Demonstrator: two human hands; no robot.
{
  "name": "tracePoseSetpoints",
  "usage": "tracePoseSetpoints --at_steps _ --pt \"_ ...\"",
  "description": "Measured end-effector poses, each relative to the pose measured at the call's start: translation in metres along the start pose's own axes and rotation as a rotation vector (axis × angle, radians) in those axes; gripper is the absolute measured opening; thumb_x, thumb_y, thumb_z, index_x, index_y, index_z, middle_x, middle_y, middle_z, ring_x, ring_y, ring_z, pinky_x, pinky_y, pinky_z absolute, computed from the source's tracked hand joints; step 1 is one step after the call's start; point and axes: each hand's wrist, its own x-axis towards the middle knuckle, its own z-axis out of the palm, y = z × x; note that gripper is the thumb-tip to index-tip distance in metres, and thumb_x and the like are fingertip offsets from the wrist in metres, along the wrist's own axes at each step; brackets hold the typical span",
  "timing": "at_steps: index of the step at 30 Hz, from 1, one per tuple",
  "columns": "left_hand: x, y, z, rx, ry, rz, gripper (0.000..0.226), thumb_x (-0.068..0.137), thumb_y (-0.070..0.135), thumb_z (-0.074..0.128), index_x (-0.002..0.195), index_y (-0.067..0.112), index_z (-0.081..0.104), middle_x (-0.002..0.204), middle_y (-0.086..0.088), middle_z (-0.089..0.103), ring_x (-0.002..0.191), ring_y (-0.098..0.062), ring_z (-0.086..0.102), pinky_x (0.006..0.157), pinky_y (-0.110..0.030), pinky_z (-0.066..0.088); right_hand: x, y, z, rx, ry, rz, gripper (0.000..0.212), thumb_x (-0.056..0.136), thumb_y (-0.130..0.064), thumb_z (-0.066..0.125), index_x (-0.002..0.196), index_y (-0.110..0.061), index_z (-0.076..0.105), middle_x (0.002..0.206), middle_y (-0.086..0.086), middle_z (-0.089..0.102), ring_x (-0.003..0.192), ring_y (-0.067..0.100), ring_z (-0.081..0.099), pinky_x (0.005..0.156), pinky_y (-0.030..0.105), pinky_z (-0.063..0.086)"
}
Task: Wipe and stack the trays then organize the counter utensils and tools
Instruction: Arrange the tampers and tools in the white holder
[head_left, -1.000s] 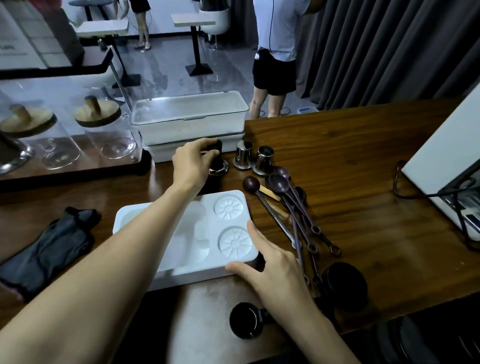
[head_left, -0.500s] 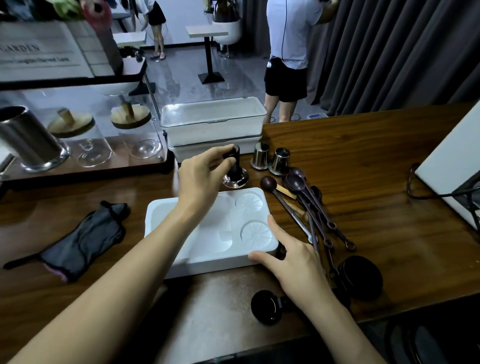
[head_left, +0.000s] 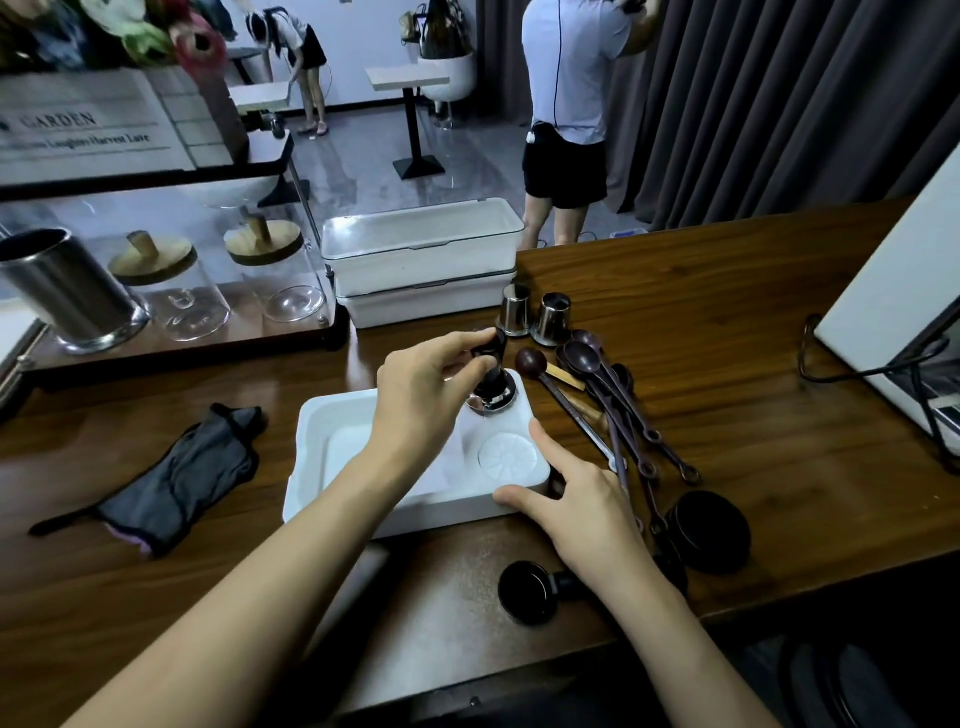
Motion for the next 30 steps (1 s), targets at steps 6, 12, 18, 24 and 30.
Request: tracePoseSetpoints --at_steps 6,12,18,24,30 --pt "-0.004 0.001 0.002 0.058 -0.009 0.02 0.029 0.09 0.023 0.074 0.119 0.024 0.076 0.108 0.011 0.077 0.096 0.001 0.072 0.088 -0.036 0.06 0.0 -0.001 -0.001 -0.011 -0.009 -0.012 0.087 0.079 -0.062 0.073 0.153 -0.048 0.03 0.132 -0.003 0.061 0.13 0.019 0.046 0.091 0.027 0.039" --pt "-0.001 -0.003 0.001 0.083 -0.047 0.04 0.028 0.091 0.022 0.075 0.118 0.024 0.075 0.11 0.011 0.076 0.096 -0.001 0.072 0.087 -0.037 0.06 -0.002 -0.005 -0.003 -0.036 -0.021 -0.007 0.087 0.081 -0.061 0.072 0.154 -0.048 0.027 0.143 0.0 0.054 0.138 0.022 0.038 0.101 0.032 0.037" --pt "0.015 0.013 -0.007 -0.208 -0.013 -0.085 0.027 0.097 0.035 0.067 0.121 0.027 0.075 0.115 0.011 0.075 0.109 -0.003 0.069 0.098 -0.029 0.054 -0.002 -0.004 -0.003 -0.008 -0.033 0.004 0.088 0.08 -0.062 0.072 0.153 -0.05 0.026 0.144 -0.002 0.053 0.136 0.02 0.039 0.102 0.033 0.039" --pt "0.089 -0.003 -0.003 0.017 -0.188 -0.061 0.031 0.099 0.04 0.061 0.129 0.035 0.07 0.117 0.008 0.074 0.114 -0.003 0.066 0.102 -0.04 0.054 -0.002 -0.006 -0.004 -0.008 -0.032 -0.005 0.087 0.08 -0.058 0.074 0.154 -0.047 0.028 0.142 -0.005 0.056 0.133 0.017 0.043 0.093 0.025 0.036" --pt "0.131 -0.031 0.02 0.215 -0.431 -0.031 0.039 0.098 0.028 0.068 0.136 0.031 0.065 0.118 0.003 0.074 0.108 -0.004 0.066 0.089 -0.021 0.051 -0.002 -0.007 -0.006 -0.035 -0.021 -0.051 0.089 0.081 -0.056 0.074 0.155 -0.044 0.026 0.148 -0.01 0.051 0.132 0.01 0.045 0.087 0.011 0.03"
